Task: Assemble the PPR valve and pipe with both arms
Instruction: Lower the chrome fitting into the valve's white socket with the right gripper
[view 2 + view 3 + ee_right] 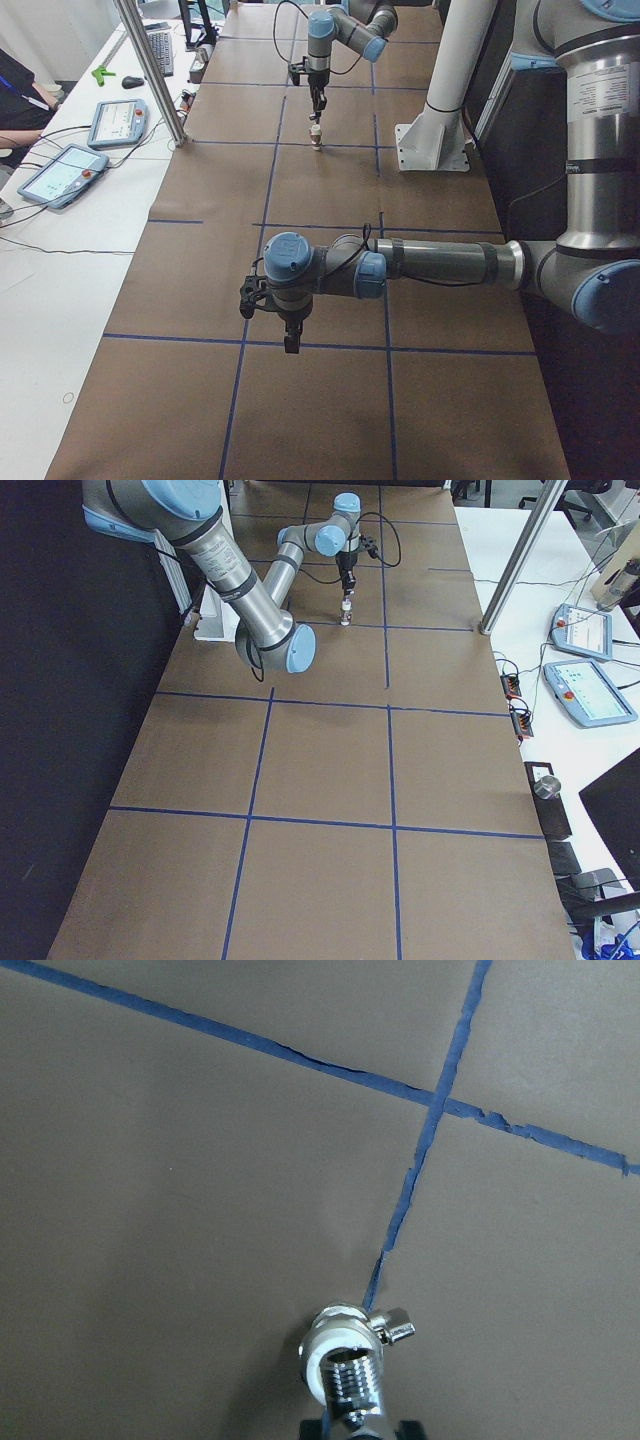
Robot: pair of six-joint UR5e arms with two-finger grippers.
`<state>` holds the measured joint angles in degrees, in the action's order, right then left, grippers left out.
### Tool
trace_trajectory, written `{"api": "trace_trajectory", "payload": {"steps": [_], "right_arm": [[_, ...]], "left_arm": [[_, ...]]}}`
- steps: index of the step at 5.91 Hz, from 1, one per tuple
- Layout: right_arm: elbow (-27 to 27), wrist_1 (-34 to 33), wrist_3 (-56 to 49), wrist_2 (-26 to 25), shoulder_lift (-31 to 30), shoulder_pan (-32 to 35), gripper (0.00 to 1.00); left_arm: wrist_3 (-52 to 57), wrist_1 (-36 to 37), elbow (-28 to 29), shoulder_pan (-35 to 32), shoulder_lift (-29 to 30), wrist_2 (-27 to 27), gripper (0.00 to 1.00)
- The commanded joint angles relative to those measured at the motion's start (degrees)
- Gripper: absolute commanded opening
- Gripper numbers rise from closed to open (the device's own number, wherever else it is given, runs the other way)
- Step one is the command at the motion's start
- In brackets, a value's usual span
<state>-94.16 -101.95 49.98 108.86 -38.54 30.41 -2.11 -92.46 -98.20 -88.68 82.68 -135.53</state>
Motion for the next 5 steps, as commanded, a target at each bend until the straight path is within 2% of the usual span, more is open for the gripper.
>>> {"api": "trace_trajectory", "payload": {"steps": [1,2,5], "right_arm": [[1.1,-0.1,-0.2,-0.2,1.1,0.0,0.00],[3.3,-0.1,-0.1,-0.3,2.5,0.0,0.00],[3.8,-0.2,-0.2,-0.3,2.2,-0.1,0.00]], "left_arm": [[0.0,0.0,0.0,0.0,0.0,0.0,1.00],[0.0,0.0,0.0,0.0,0.0,0.0,1.00],[0.1,0.0,0.1,0.0,0.0,-0.1,1.00]]}}
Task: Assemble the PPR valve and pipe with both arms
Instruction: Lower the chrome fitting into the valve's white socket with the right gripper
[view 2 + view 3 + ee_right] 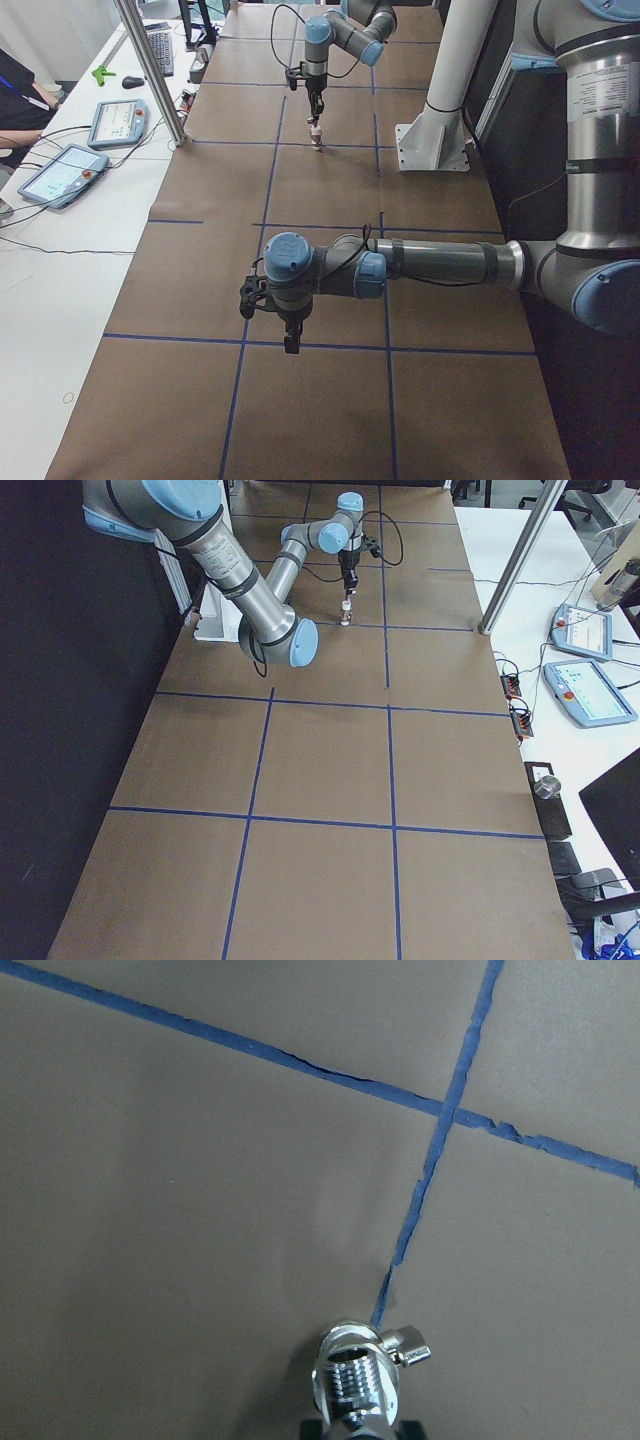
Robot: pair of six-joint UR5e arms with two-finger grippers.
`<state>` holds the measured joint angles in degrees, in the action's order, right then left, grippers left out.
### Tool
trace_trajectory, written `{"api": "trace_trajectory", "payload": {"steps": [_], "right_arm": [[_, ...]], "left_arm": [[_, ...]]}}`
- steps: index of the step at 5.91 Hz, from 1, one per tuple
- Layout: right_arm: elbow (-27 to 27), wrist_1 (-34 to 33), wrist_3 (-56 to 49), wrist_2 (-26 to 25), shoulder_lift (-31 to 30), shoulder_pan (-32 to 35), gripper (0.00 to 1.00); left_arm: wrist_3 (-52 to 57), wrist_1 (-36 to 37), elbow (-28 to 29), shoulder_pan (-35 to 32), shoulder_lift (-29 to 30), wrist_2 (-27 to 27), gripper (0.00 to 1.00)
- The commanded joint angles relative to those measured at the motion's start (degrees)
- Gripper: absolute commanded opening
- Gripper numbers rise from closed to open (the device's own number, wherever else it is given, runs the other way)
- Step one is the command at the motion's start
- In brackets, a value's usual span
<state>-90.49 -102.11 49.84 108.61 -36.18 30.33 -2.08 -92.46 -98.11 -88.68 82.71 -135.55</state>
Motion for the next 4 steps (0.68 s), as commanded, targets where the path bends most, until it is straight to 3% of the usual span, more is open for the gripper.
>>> {"api": "trace_trajectory", "payload": {"steps": [1,4], "right_arm": [[0.2,0.0,0.0,-0.2,-0.3,-0.1,0.00],[0.1,0.0,0.0,-0.3,-0.6,-0.9,0.00]], "left_arm": [[0.1,0.0,0.0,0.0,-0.1,-0.1,1.00],[0.1,0.0,0.0,0.0,0.0,0.0,1.00]]}}
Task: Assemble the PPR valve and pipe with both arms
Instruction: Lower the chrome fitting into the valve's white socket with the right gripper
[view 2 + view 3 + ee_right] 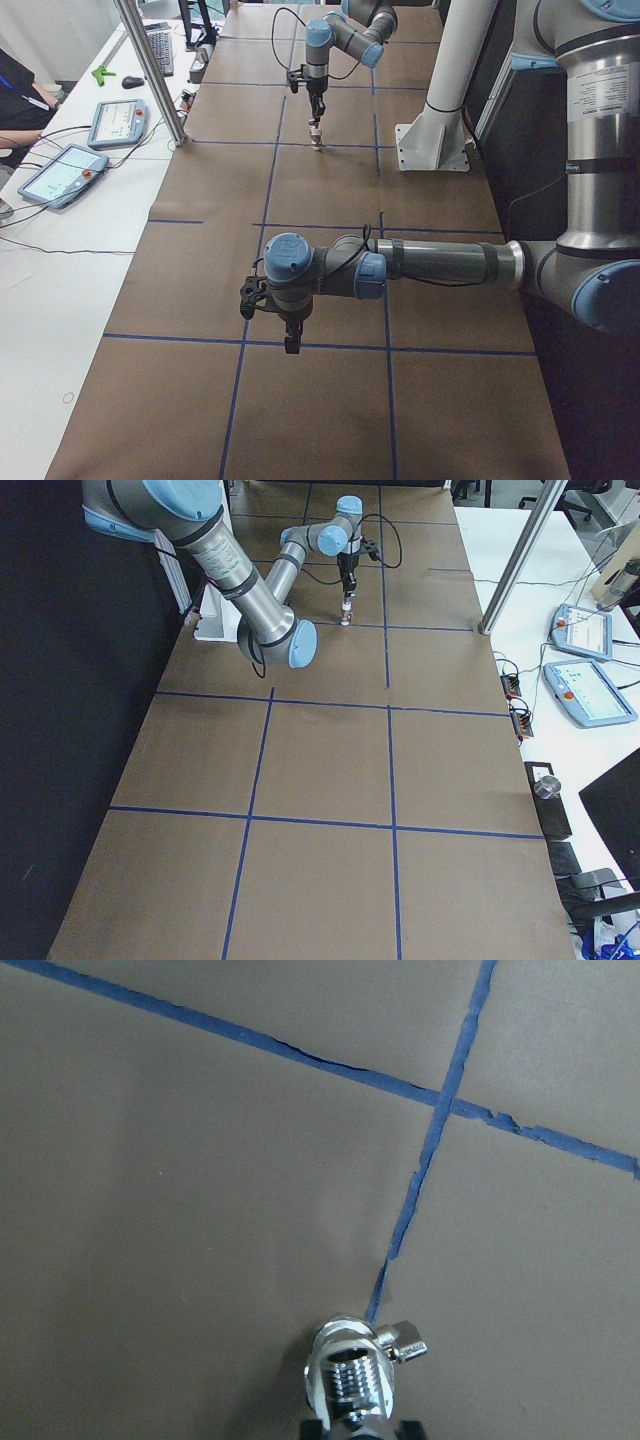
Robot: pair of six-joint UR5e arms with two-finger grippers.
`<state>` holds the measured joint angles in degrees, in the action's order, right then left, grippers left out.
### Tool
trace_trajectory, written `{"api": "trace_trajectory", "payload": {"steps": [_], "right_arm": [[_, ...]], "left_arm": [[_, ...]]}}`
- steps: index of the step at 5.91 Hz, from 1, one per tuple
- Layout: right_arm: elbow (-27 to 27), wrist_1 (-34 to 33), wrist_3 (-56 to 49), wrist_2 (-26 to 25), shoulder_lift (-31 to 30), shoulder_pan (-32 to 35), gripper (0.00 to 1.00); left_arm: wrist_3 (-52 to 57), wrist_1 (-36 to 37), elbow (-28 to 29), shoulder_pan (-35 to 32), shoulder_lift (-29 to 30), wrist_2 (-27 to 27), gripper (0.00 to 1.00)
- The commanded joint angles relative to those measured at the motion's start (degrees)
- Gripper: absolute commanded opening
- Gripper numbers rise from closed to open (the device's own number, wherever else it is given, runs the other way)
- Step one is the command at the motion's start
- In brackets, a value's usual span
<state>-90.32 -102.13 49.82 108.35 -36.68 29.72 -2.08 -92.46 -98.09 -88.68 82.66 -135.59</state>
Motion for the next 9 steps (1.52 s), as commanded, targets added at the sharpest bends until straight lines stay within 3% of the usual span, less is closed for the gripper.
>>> {"api": "trace_trajectory", "payload": {"steps": [1,4,5,6,7,9], "right_arm": [[0.1,0.0,0.0,-0.1,-0.2,-0.3,0.00],[0.8,0.2,-0.2,-1.4,-0.3,-0.9,0.04],[1.0,0.3,-0.6,-1.3,-0.3,-0.9,0.23],[1.0,0.3,-0.5,-1.4,-0.3,-0.9,0.87],[1.0,0.3,-0.6,-1.3,-0.3,-0.9,0.99],[0.7,0.3,-0.7,-0.9,-0.1,-0.7,0.99]], "left_arm": [[0.1,0.0,0.0,0.0,0.0,0.1,1.00],[0.1,0.0,0.3,0.0,0.0,0.0,1.00],[0.1,0.0,0.3,0.0,0.0,0.1,1.00],[0.1,0.0,0.3,0.0,0.0,0.0,1.00],[0.1,0.0,0.3,0.0,0.0,0.0,1.00],[0.1,0.0,0.4,0.0,0.0,0.1,1.00]]}}
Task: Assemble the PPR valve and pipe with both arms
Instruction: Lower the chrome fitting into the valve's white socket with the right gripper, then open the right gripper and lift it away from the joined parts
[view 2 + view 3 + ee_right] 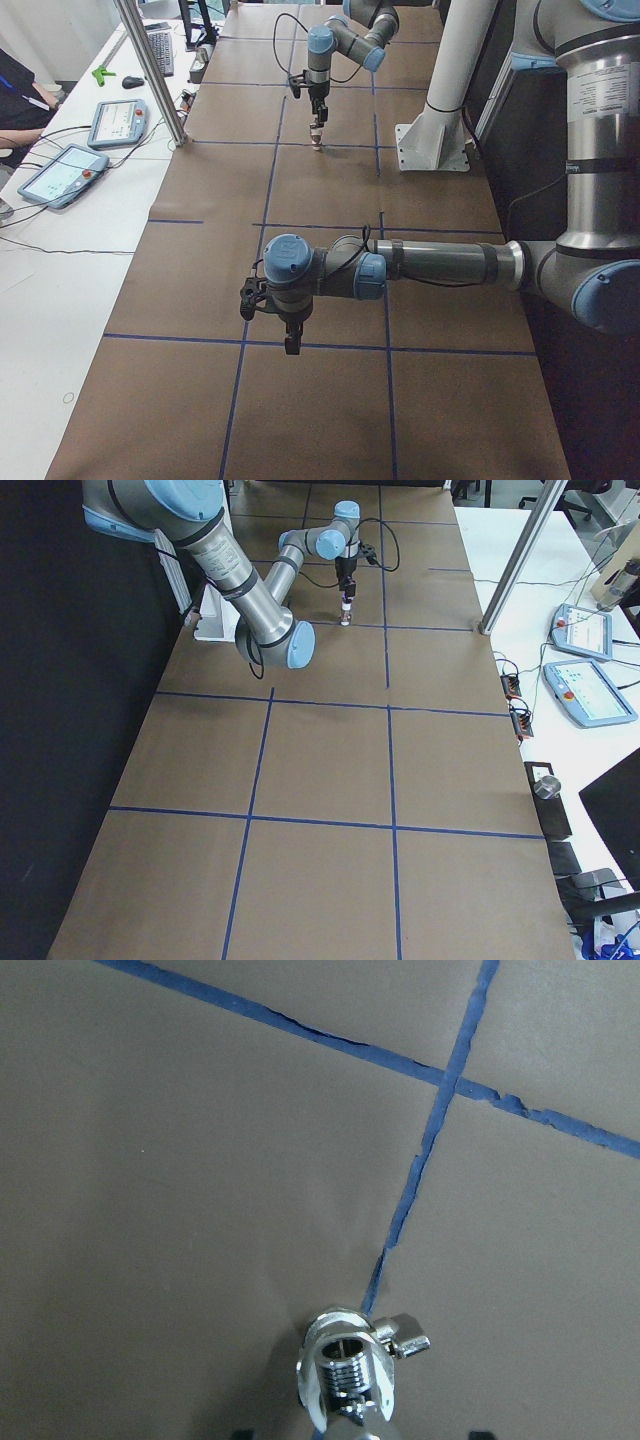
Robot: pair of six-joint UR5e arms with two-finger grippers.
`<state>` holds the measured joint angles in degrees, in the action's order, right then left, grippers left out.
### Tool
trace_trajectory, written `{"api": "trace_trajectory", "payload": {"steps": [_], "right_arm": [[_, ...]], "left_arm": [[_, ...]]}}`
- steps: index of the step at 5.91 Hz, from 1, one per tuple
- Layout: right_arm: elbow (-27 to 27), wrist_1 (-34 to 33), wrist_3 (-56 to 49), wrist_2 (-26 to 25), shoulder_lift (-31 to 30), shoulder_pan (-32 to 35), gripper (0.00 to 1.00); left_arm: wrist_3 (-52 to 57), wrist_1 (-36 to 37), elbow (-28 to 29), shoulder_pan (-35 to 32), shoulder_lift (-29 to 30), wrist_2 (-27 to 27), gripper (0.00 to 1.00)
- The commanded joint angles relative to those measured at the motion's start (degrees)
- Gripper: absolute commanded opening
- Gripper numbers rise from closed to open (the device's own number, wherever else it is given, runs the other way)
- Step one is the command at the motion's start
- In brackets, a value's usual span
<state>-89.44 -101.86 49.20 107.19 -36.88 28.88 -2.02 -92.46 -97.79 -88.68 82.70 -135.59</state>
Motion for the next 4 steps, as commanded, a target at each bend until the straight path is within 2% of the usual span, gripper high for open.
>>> {"api": "trace_trajectory", "payload": {"steps": [1,3,4], "right_arm": [[-0.4,0.0,-0.2,1.4,0.3,1.7,0.99],[0.1,-0.2,-4.7,15.1,-1.5,12.1,0.99],[0.1,-0.2,-9.5,19.0,-4.2,17.5,0.99]], "left_arm": [[0.2,0.0,0.1,0.0,0.0,0.1,1.00],[0.5,0.0,0.2,0.0,0.0,0.3,1.00],[0.5,0.0,0.3,0.0,0.0,0.3,1.00]]}}
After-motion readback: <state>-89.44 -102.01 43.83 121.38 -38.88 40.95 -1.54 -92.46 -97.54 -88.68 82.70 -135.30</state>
